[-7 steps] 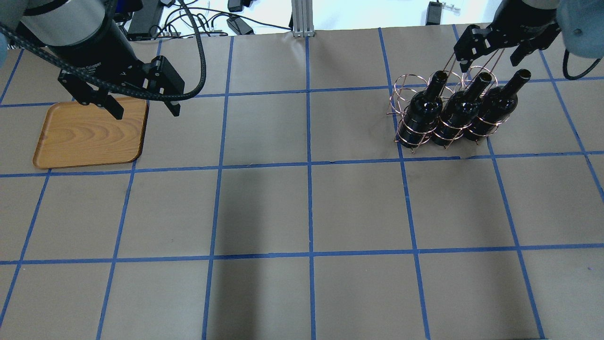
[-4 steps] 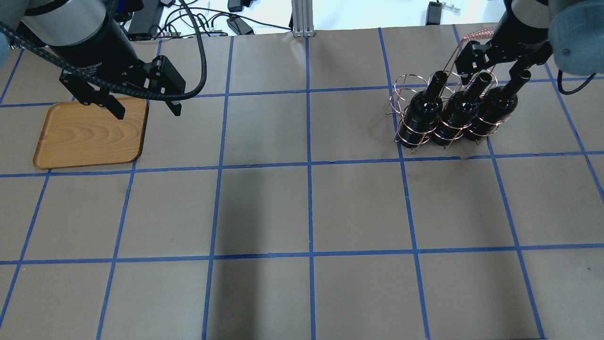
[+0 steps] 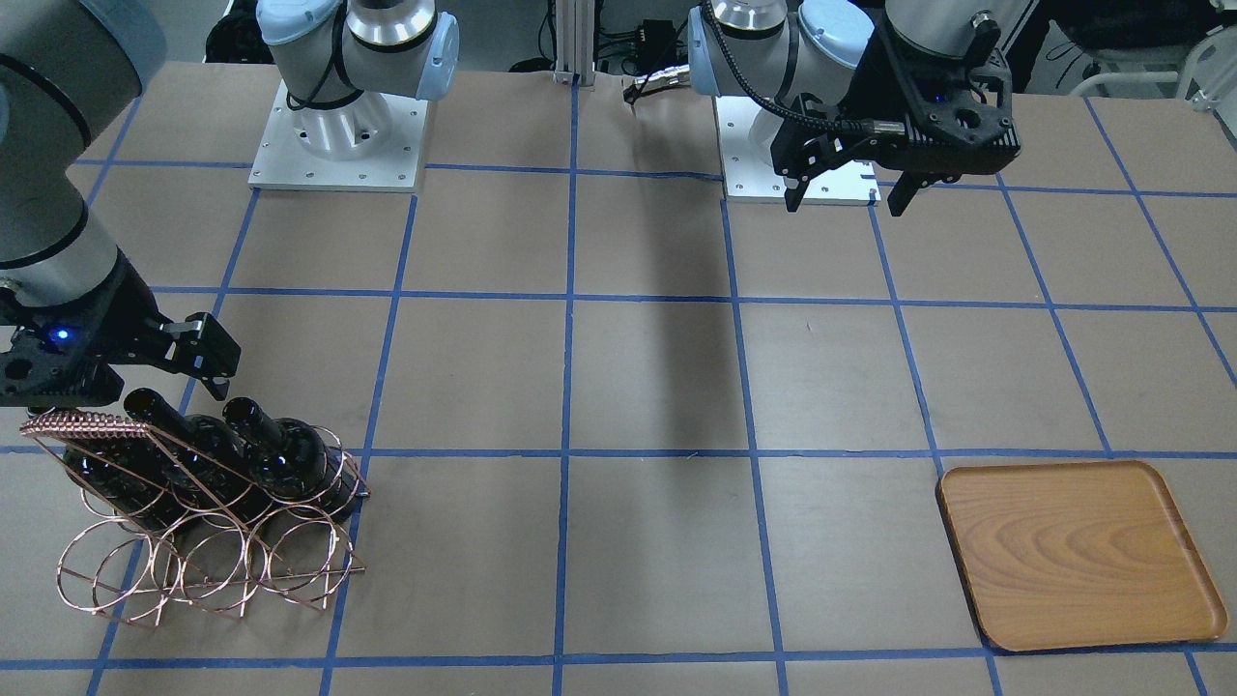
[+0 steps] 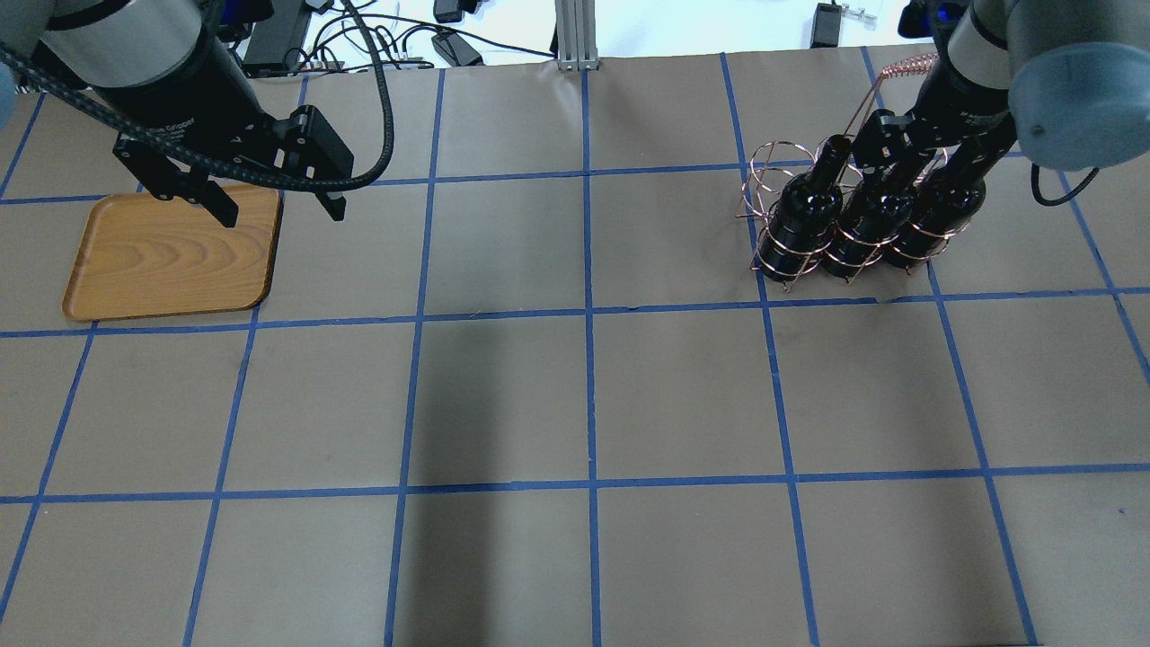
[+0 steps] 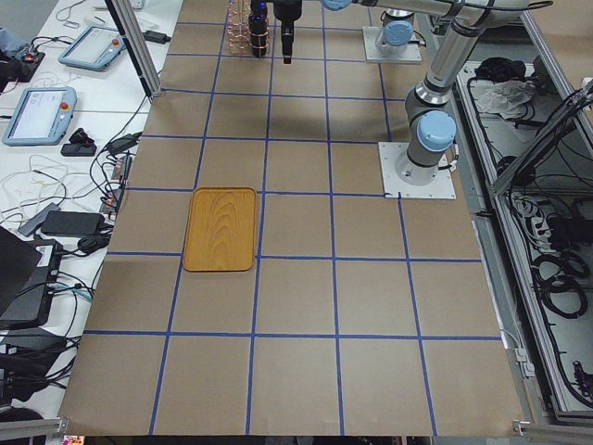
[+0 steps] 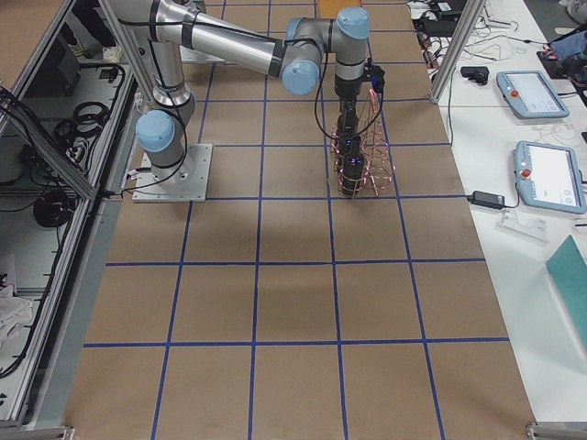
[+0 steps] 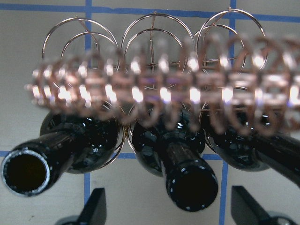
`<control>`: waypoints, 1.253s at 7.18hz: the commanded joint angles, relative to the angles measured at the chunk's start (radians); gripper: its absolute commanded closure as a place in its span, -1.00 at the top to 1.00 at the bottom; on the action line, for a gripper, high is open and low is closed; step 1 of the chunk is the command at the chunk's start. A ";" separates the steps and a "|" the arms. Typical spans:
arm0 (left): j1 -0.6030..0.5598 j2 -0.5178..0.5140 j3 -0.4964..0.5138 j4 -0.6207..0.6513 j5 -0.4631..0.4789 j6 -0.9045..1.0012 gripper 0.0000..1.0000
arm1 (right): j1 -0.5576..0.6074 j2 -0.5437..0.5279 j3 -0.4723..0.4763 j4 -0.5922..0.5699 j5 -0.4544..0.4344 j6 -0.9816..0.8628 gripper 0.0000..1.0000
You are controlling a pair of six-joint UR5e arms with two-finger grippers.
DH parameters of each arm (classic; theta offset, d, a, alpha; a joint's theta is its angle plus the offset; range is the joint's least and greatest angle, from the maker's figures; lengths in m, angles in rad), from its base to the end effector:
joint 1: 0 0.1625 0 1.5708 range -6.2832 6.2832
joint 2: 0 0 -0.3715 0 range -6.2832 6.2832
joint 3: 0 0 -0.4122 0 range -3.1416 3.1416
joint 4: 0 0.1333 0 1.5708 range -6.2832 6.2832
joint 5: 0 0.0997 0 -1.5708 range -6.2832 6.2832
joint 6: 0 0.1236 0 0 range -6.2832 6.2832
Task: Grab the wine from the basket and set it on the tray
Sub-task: 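Lower the right gripper onto the middle dark wine bottle's neck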
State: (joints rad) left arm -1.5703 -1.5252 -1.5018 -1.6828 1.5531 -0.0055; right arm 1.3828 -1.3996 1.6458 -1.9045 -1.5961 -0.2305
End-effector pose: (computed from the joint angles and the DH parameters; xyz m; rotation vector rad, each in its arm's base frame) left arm -0.1352 -0.4926 0.4574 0.0093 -3.1239 0.0040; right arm 0.0208 -0.5874 0.3137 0.0641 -3.0955 0.1244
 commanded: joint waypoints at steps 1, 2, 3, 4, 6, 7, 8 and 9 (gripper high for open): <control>-0.004 0.000 0.000 0.000 0.005 -0.001 1.00 | -0.001 0.007 0.000 -0.007 0.001 -0.006 0.57; -0.001 -0.001 0.002 0.002 0.004 -0.001 1.00 | -0.002 0.013 0.000 -0.008 0.001 -0.007 0.52; -0.001 -0.001 0.002 0.002 0.005 0.001 1.00 | -0.002 0.022 0.000 -0.031 -0.001 -0.006 0.51; -0.002 0.000 0.000 0.002 0.004 -0.001 1.00 | -0.004 0.028 0.000 -0.044 -0.001 -0.004 0.48; -0.002 0.000 0.002 0.028 0.008 -0.001 1.00 | -0.004 0.040 0.000 -0.054 -0.001 0.005 0.34; -0.002 -0.001 0.002 0.028 0.010 -0.001 1.00 | -0.004 0.060 0.000 -0.056 -0.001 0.008 0.30; -0.004 -0.001 0.002 0.028 0.010 -0.001 1.00 | -0.004 0.062 -0.001 -0.056 -0.001 0.011 0.21; -0.004 -0.001 0.002 0.028 0.010 -0.001 1.00 | -0.004 0.062 -0.001 -0.056 -0.001 0.016 0.15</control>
State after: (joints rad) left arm -1.5733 -1.5260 -1.5003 -1.6559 1.5629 -0.0061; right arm 1.3791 -1.3409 1.6451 -1.9600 -1.5969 -0.2201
